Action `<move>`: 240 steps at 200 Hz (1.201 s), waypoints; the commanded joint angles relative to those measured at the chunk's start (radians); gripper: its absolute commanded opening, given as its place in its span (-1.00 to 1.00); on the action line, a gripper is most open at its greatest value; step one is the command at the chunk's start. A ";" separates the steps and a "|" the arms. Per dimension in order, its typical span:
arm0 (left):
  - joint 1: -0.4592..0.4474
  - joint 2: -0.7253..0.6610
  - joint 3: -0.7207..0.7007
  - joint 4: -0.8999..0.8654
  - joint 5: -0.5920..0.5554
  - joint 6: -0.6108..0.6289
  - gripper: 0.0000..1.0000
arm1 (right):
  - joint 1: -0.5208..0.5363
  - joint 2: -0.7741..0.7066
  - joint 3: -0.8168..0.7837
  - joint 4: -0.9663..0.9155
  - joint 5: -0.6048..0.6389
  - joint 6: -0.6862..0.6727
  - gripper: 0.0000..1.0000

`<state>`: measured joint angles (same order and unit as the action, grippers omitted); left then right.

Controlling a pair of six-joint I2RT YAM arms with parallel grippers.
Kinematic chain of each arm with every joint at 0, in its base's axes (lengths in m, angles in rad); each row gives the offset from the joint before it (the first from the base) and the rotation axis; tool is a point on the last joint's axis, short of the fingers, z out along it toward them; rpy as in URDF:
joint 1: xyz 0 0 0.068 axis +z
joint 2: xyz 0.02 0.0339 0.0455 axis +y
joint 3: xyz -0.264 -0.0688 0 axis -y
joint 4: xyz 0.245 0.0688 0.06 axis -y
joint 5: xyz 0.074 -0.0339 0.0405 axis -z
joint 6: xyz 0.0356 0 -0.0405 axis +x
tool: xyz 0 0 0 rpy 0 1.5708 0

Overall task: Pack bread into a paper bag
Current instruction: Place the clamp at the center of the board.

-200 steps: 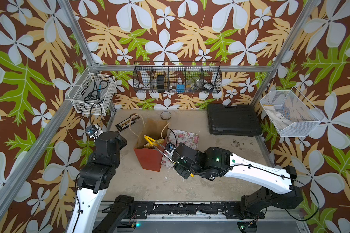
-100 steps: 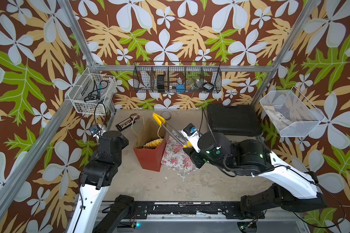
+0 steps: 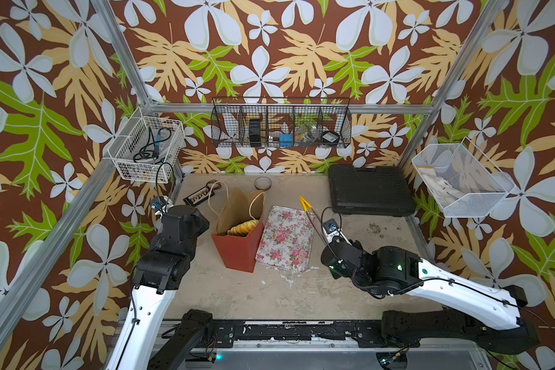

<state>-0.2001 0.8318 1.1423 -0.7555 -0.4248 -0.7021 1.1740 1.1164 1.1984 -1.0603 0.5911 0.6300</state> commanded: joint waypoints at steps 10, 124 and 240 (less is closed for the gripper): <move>-0.001 0.007 -0.003 0.028 0.023 -0.007 0.17 | -0.084 -0.093 -0.223 0.266 -0.142 0.080 -0.13; -0.002 0.007 -0.031 0.026 0.018 -0.005 0.20 | -0.422 0.083 -0.515 0.722 -0.223 0.036 -0.12; -0.001 -0.001 -0.093 0.060 -0.017 0.006 0.27 | -0.491 0.453 -0.457 0.867 -0.414 -0.077 0.26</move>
<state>-0.2001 0.8337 1.0687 -0.7277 -0.4187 -0.7048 0.6819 1.5356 0.7155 -0.2218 0.2066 0.5968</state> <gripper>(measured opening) 0.627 0.601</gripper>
